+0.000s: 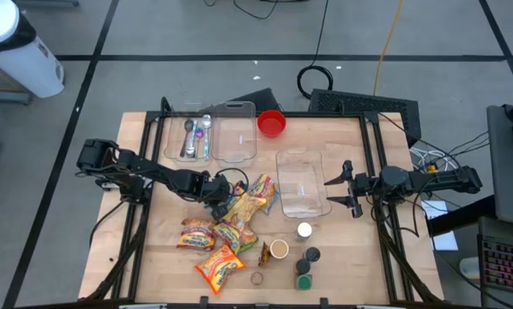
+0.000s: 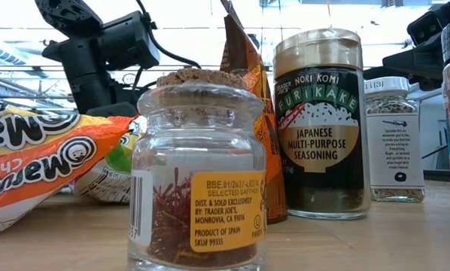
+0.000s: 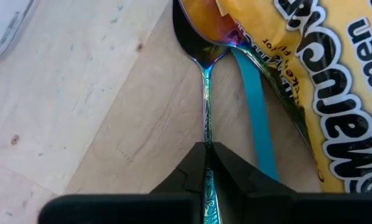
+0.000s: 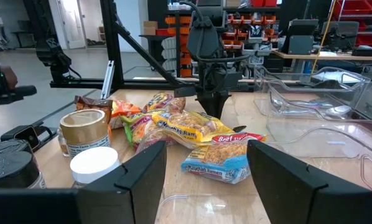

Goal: Pick & Place Food Item
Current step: Put the left violet spoon into the top left transparent bin

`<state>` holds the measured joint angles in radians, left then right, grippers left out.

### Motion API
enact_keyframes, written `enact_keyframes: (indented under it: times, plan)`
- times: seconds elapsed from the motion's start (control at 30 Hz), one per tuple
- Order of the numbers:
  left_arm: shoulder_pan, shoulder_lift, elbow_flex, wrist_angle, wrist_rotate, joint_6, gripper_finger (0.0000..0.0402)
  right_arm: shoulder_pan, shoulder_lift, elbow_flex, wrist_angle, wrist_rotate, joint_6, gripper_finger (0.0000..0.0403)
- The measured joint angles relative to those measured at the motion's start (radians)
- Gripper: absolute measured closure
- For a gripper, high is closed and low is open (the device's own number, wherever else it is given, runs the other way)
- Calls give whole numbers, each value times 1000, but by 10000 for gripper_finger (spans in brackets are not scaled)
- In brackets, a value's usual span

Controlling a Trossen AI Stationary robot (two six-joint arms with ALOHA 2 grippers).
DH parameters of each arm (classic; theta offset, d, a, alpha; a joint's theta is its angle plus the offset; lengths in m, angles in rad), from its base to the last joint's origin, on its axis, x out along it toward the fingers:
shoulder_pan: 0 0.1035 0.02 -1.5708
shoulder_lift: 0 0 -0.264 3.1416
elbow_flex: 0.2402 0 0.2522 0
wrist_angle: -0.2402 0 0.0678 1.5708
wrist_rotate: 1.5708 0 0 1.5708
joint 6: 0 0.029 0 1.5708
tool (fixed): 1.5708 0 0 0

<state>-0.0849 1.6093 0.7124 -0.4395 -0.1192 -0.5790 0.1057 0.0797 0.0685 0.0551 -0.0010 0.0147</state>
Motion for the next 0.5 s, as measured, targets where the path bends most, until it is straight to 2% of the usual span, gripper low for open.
enact_keyframes:
  times: [0.17,0.5]
  plan:
    - [0,-44,-5,2,-14,-7,394,0,0,0,0,0,0,185]
    - [-19,-283,-9,-57,-134,-9,400,0,0,0,0,0,0,184]
